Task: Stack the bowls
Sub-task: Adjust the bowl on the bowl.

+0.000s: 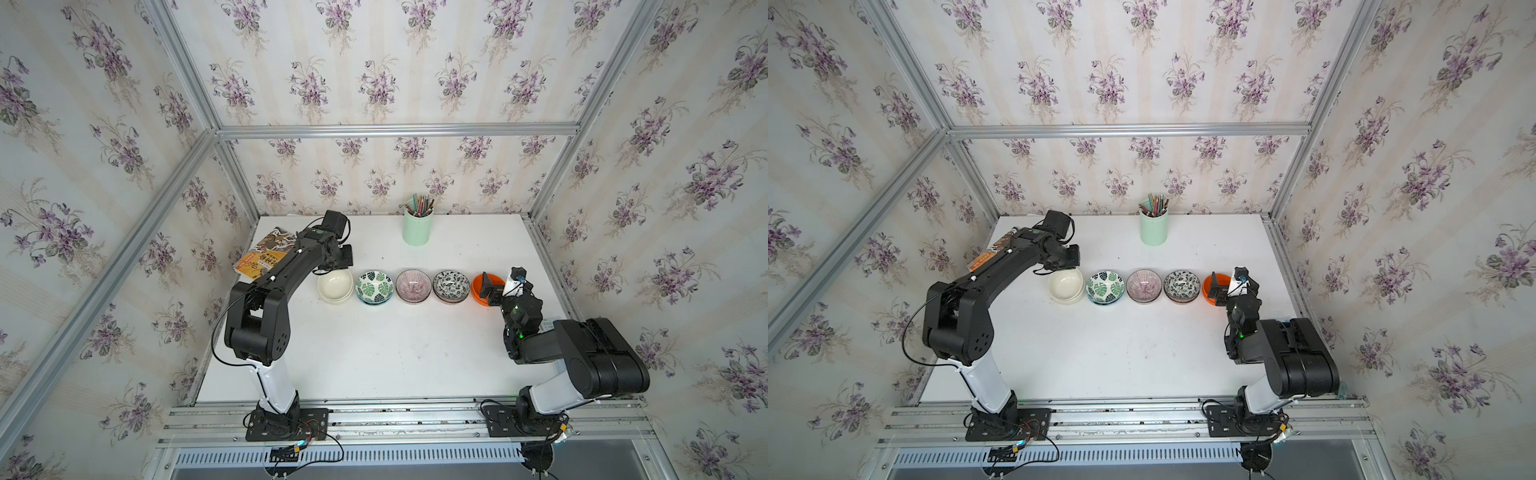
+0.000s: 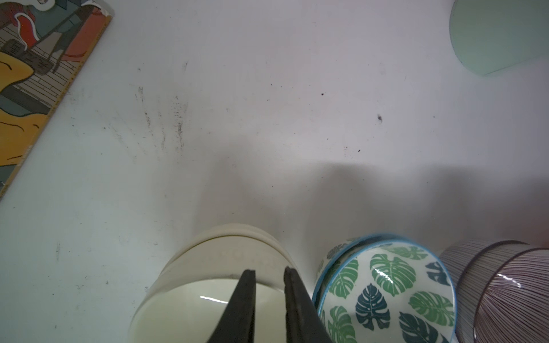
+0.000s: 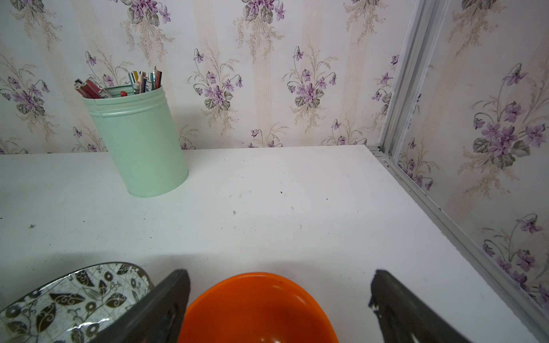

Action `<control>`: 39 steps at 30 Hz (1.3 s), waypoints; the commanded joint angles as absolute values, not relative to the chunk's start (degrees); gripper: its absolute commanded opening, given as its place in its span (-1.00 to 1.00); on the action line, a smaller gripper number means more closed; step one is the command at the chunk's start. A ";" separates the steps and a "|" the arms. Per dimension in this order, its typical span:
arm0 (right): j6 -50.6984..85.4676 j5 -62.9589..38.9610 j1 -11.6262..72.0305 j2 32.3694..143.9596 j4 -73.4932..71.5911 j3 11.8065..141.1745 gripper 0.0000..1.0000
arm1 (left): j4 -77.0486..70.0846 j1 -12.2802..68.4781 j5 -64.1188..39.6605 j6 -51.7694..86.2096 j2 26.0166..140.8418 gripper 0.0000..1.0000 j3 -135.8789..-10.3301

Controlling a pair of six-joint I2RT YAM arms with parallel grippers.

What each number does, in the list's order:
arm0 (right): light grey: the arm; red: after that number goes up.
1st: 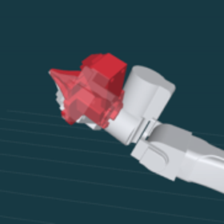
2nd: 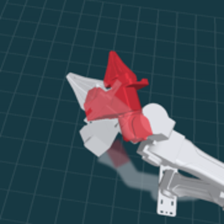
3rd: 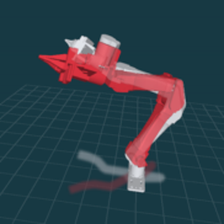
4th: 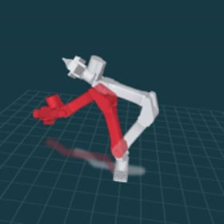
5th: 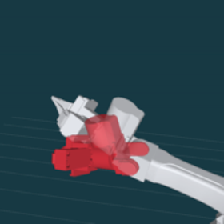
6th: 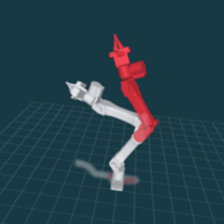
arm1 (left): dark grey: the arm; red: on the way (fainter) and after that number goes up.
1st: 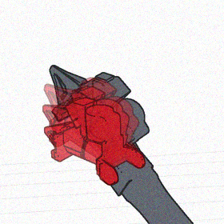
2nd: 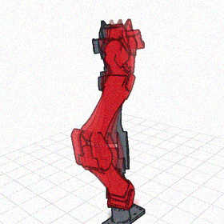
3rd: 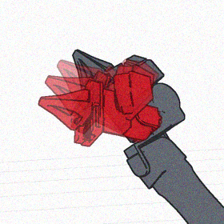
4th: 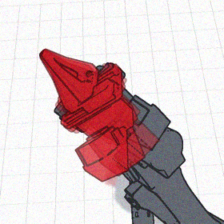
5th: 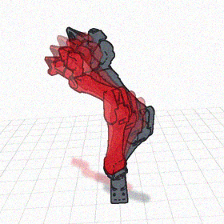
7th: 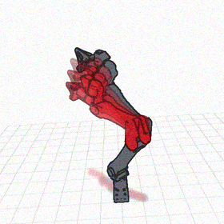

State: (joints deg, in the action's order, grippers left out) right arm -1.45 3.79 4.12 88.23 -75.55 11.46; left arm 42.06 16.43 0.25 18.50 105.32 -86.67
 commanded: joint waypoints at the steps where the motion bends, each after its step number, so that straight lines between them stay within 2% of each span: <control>1: -1.14 4.15 4.13 88.41 -76.21 11.69 1.00 | 42.78 16.35 1.21 18.11 106.53 -0.54 -87.27; 9: -1.14 4.22 4.12 88.33 -76.20 11.75 1.00 | 42.77 16.35 2.07 18.43 108.90 -0.56 -88.15; 20: -1.14 4.26 4.12 88.32 -76.31 11.71 1.00 | 43.88 18.54 0.89 17.69 105.10 -0.57 -86.92; 25: -1.13 4.24 4.12 88.26 -76.39 11.63 1.00 | 43.25 18.69 4.41 17.75 102.68 -0.54 -85.45; 27: -1.16 4.31 4.09 88.29 -76.42 11.56 1.00 | 42.07 18.33 7.38 17.49 100.76 -0.42 -84.47; 29: -1.19 4.33 4.12 88.31 -76.39 11.55 1.00 | 39.79 17.92 10.60 17.20 98.61 -0.06 -82.68; 31: -1.14 4.36 4.13 88.32 -76.51 11.57 1.00 | 36.64 17.55 15.35 16.39 95.60 0.22 -79.23; 34: -1.18 4.32 4.12 88.35 -76.47 11.63 1.00 | 29.69 16.67 21.06 15.76 91.13 0.53 -72.50; 39: -1.19 4.36 4.11 88.32 -76.49 11.54 1.00 | 14.67 13.04 26.94 13.77 84.91 0.63 -59.30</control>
